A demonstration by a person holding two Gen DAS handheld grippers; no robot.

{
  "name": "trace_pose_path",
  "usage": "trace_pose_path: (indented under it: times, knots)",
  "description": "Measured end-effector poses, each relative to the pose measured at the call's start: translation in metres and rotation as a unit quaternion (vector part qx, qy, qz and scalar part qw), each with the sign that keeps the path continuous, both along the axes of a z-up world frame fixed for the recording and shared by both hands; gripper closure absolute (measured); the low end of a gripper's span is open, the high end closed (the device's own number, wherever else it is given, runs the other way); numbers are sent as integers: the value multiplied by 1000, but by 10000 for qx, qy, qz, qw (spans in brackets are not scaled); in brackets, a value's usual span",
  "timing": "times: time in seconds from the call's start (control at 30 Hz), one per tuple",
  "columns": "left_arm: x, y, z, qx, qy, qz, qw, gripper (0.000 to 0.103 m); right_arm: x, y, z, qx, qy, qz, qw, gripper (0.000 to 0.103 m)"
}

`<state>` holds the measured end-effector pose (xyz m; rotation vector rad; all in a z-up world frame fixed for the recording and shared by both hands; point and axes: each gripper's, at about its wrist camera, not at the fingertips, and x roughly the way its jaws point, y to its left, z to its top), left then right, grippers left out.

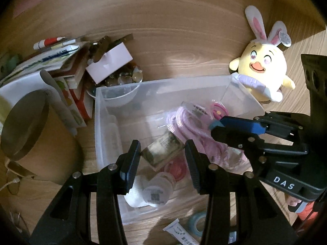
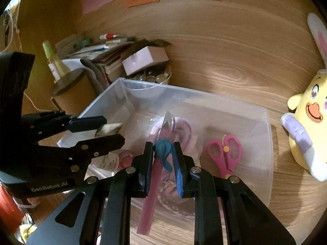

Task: Organize objects
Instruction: 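Lower the glass block and toothbrush into the clear box and open both tools, then grasp the blue Max staple box with the left tool while the right tool grasps the dark cosmetic bottle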

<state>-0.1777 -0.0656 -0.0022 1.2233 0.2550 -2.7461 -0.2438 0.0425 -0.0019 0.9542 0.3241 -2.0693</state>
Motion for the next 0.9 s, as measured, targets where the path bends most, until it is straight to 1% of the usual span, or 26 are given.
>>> trace_pose_path:
  times: [0.1, 0.17, 0.23, 0.33, 0.43, 0.5, 0.53, 0.6, 0.63, 0.7, 0.8, 0.9]
  knots:
    - [4, 1, 2, -8, 47, -30, 10000, 58, 7, -1, 4, 130, 192, 18, 9997, 84]
    - [6, 3, 4, 2, 76, -57, 10000, 56, 11, 0, 8, 136, 241, 6, 9996, 75]
    - [10, 4, 7, -5, 127, -54, 9999, 53, 14, 4, 13, 100, 293, -41, 9995, 69]
    - [18, 4, 11, -43, 217, -6, 9998, 48, 21, 13, 21, 18, 381, -131, 9992, 63]
    - [28, 5, 17, -86, 323, 46, 9994, 39, 28, 24, 28, -59, 438, -247, 9987, 55]
    - [36, 5, 22, -122, 418, 102, 9990, 31, 34, 31, 31, -75, 504, -315, 9982, 49]
    - [40, 6, 23, -141, 462, 130, 9987, 29, 38, 34, 32, -84, 549, -351, 9978, 46]
    - [50, 6, 27, -180, 547, 194, 9982, 18, 47, 40, 35, -110, 624, -400, 9972, 39]
    - [55, 6, 29, -195, 583, 227, 9979, 15, 52, 43, 35, -120, 654, -426, 9969, 35]
    - [65, 7, 31, -250, 675, 314, 9969, 6, 61, 48, 36, -125, 734, -467, 9961, 32]
    - [79, 10, 33, -366, 754, 380, 9958, 4, 75, 53, 35, -148, 791, -507, 9955, 29]
    - [93, 13, 30, -446, 754, 394, 9954, 4, 87, 58, 31, -202, 739, -525, 9957, 25]
